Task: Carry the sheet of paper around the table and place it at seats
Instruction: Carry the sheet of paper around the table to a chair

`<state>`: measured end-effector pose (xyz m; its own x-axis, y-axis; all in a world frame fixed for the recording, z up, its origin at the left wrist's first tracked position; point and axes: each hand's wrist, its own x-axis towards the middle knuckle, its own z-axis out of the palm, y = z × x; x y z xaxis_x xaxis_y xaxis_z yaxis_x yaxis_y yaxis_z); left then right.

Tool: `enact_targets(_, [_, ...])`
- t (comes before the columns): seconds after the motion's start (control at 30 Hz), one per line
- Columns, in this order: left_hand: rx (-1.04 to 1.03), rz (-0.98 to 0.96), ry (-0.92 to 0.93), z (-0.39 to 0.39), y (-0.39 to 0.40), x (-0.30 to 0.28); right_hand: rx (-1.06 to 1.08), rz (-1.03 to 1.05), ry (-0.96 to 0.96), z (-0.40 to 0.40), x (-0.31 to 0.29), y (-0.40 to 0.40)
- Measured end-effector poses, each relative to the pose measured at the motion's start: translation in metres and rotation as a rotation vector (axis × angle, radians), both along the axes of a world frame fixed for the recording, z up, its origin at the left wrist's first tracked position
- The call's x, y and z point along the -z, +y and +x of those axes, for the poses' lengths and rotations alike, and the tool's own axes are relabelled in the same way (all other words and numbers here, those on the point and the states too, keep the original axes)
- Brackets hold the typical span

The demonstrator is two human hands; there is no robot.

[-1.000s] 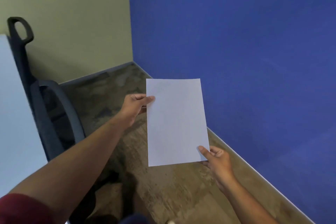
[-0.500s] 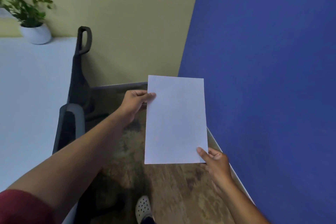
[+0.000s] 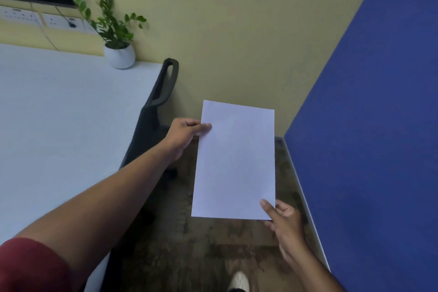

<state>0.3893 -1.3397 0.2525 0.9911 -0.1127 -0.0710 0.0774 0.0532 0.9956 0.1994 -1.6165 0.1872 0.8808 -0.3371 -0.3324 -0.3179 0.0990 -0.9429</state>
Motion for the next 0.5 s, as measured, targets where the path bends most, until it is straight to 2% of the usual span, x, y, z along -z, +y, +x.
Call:
enact_targets(0.3, [-0.281, -0.011, 0.012, 0.136, 0.045, -0.005, -0.250, 0.012, -0.040, 0.227, 0.005, 0.004])
enact_targets(0.5, [-0.454, -0.097, 0.050, 0.185, 0.069, -0.023, -0.412, 0.003, -0.061, 0.330, -0.019, 0.015])
